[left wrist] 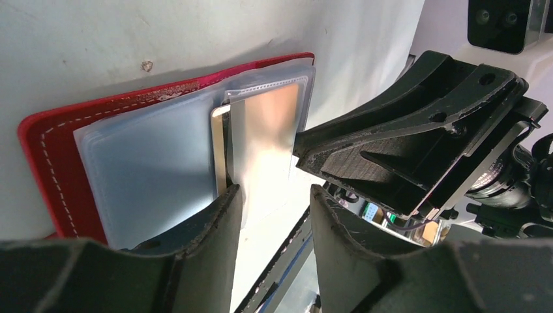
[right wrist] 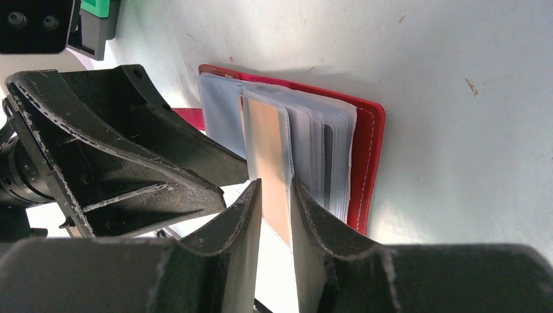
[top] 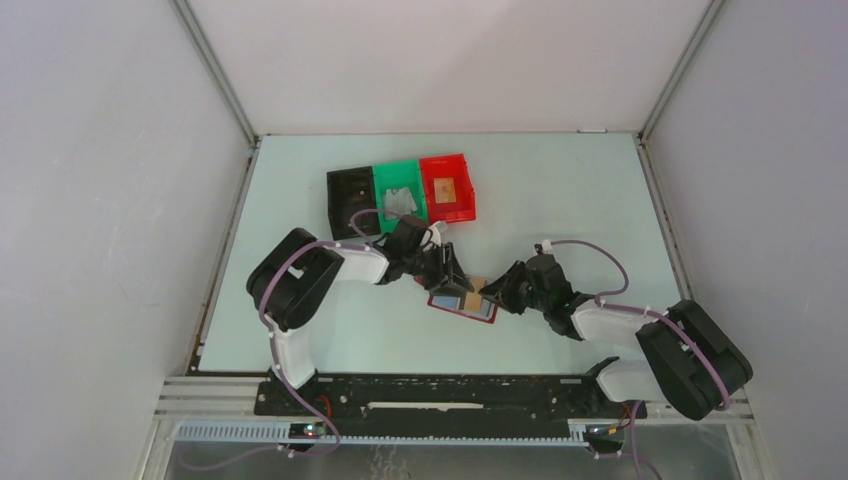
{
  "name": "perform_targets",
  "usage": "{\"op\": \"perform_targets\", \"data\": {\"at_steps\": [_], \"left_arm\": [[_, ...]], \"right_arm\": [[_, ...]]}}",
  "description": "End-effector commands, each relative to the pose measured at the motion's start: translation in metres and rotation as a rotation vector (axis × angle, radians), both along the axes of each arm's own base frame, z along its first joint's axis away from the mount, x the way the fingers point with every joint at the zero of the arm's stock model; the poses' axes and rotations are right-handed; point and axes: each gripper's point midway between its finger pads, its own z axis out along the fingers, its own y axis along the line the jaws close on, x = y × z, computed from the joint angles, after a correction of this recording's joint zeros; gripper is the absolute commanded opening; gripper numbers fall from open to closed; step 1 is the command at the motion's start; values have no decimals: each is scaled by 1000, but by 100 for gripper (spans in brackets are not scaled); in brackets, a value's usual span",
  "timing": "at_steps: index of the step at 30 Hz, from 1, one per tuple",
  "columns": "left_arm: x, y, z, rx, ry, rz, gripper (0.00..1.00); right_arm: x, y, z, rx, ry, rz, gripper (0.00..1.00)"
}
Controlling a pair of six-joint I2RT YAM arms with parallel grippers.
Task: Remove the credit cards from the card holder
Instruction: Remove the credit card from the card holder.
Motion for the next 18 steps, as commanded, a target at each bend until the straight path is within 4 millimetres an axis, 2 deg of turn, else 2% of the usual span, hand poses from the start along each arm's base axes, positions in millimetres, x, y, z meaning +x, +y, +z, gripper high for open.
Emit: {"op": "perform_targets", "data": {"at_steps": [1,9,18], "left_arm": [[8,-4,8,-26,-36,0,48],[12,12,6,23,-72,38,47],[20,16,0,45,-86,69,46]], "right_arm": [[-4,-3,-10,-40,23,-1,32],[-5,-6,-13,-55,29,-3,31],[-5,-6,-13,-54,30,-3,31]]}}
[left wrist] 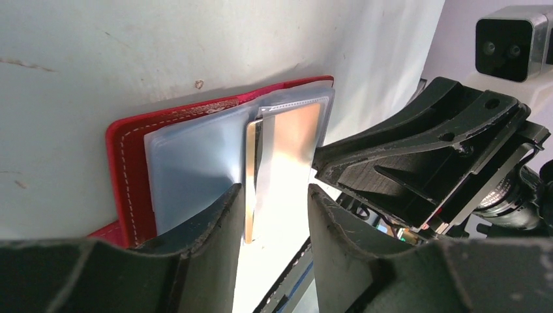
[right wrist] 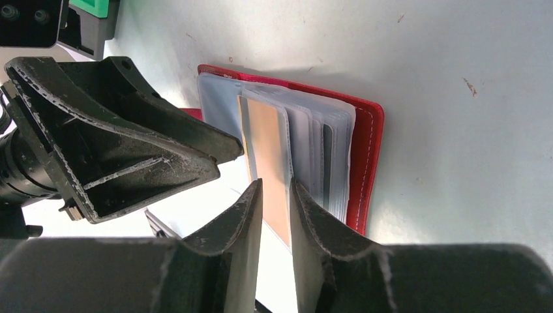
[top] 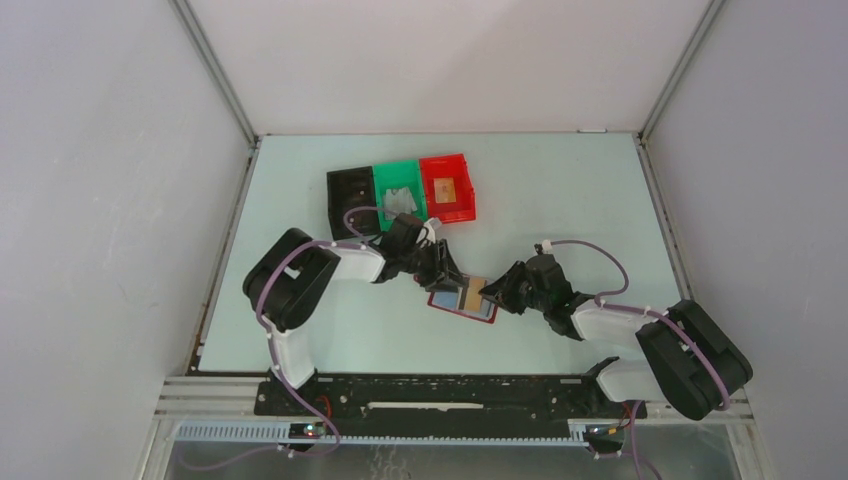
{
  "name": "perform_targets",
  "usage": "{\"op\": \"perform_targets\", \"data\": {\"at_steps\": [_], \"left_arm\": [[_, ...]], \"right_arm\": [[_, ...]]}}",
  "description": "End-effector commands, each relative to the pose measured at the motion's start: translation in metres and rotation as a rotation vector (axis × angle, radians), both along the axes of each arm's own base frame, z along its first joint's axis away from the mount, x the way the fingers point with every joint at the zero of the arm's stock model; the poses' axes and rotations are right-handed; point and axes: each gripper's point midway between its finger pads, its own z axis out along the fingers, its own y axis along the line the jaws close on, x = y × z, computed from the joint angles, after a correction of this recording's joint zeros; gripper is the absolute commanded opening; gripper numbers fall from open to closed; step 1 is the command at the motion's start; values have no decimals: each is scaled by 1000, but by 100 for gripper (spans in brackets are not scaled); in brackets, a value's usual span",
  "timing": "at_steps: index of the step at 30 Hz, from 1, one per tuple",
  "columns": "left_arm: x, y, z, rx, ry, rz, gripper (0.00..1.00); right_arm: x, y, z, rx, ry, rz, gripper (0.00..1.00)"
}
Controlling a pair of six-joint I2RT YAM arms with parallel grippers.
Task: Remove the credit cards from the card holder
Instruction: Remove the credit card from the card holder.
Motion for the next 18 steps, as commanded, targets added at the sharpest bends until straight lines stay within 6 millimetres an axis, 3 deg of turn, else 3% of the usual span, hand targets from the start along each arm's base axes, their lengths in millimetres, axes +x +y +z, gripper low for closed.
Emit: {"op": "perform_targets", "data": {"at_steps": [1,8,18], "left_arm": [[6,5,3,10,-50,12,46],[3,3,-12,23,0,-6,39],[-4,-8,-6,-90,50,-18,28]], "right_arm": [[-5,-5,-12,-52,28,-2,31],[-5,-6,-12,-54,28,-2,31],[-5,-4,-13,-48,30,0,30]]}}
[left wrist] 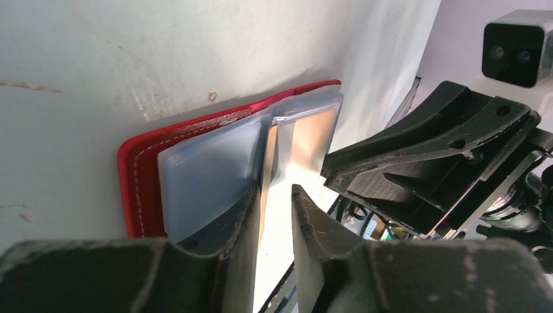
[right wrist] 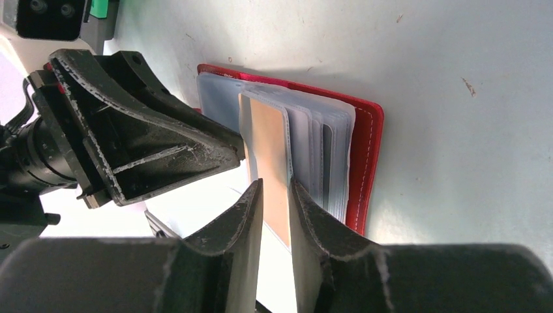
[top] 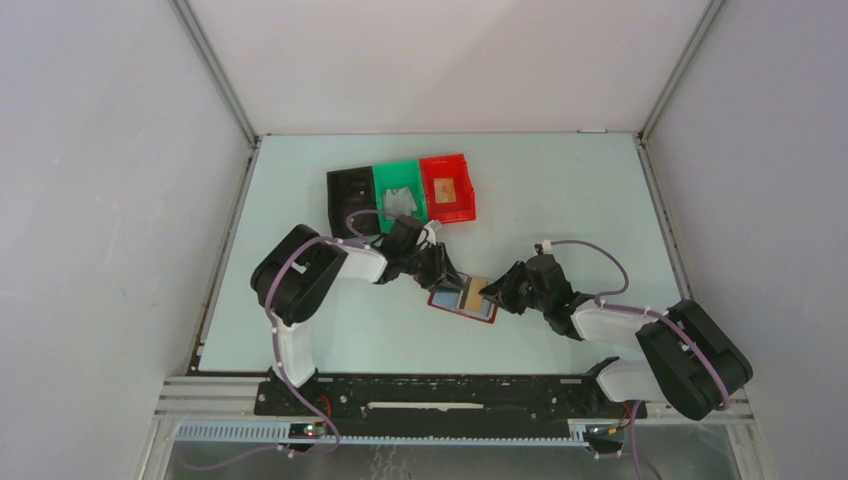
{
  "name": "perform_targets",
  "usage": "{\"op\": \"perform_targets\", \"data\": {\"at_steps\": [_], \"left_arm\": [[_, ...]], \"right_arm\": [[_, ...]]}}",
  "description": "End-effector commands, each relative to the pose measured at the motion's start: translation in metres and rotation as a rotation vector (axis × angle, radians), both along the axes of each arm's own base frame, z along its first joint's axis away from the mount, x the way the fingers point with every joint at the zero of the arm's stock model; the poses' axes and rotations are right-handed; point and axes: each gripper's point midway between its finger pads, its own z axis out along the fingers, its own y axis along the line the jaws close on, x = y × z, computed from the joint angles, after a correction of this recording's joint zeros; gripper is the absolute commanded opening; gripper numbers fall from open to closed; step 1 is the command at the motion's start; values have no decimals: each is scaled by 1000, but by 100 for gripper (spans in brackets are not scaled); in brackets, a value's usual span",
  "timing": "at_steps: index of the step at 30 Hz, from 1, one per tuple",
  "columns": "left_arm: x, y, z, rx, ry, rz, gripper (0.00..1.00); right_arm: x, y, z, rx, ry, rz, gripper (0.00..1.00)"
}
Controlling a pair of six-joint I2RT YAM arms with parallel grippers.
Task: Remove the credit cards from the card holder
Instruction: Remove the credit card from the card holder.
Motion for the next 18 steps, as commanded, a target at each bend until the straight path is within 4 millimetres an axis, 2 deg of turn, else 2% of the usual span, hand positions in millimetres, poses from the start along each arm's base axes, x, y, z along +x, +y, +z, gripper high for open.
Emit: {"op": "perform_targets", "data": {"at_steps": [1,6,9,18], "left_arm": [[-5,-7,5,-86,24,-16,26],[-5,-6,4,-79,27,-7,17],[-4,-4,2,-68,28,-1,1],[3,11,4,-3,-8,44,0]], "right_arm": [[-5,-4,-12,-47,28,-1,30],[-5,-5,-13,-50,30,-3,30],[-5,-5,-13,-52,31,-2,30],[-6,-7,-15,-60,36,-4,30]]}}
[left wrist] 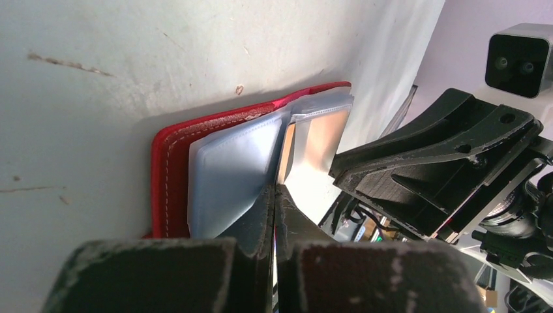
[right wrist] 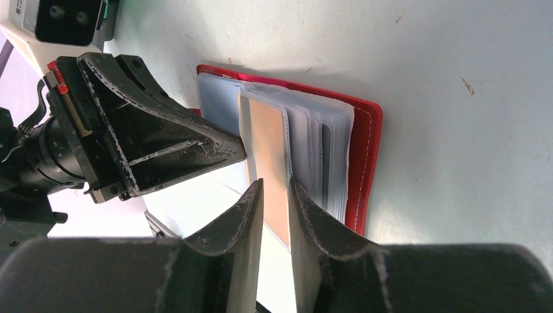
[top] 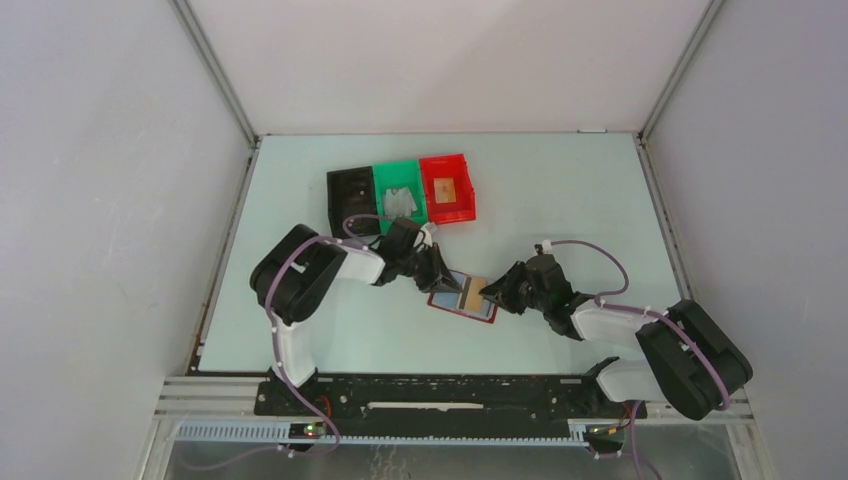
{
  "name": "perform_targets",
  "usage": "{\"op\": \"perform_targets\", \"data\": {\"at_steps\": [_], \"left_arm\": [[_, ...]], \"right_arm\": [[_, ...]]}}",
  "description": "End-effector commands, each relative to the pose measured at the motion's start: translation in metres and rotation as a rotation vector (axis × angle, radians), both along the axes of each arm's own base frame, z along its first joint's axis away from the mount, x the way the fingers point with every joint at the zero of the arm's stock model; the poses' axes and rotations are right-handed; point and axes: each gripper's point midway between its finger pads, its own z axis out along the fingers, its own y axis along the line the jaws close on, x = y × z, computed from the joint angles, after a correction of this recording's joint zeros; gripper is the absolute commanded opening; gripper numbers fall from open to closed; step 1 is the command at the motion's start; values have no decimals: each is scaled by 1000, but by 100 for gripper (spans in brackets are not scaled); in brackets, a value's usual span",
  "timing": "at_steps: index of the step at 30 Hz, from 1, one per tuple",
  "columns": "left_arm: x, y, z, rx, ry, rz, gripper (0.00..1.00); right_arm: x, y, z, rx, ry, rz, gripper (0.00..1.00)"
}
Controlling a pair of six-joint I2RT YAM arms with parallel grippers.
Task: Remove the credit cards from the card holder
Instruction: Remove the credit card from the card holder.
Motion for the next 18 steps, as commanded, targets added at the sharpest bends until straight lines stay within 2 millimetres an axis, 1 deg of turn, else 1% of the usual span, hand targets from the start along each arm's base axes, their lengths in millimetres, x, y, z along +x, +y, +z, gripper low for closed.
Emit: {"op": "perform_targets", "data": {"at_steps": [1,11,18], "left_arm": [[3,8,10,11,-42,15,0],[5,21,5,28,-39,38,0],[5,23,10,17,-49,32,0]], "right_arm": [[-7,-7,-15,-58,37,-4,30],[-8,-7,-17,-61,40,-5,29],[-8,-7,-17,-60,40,-4,30]]}}
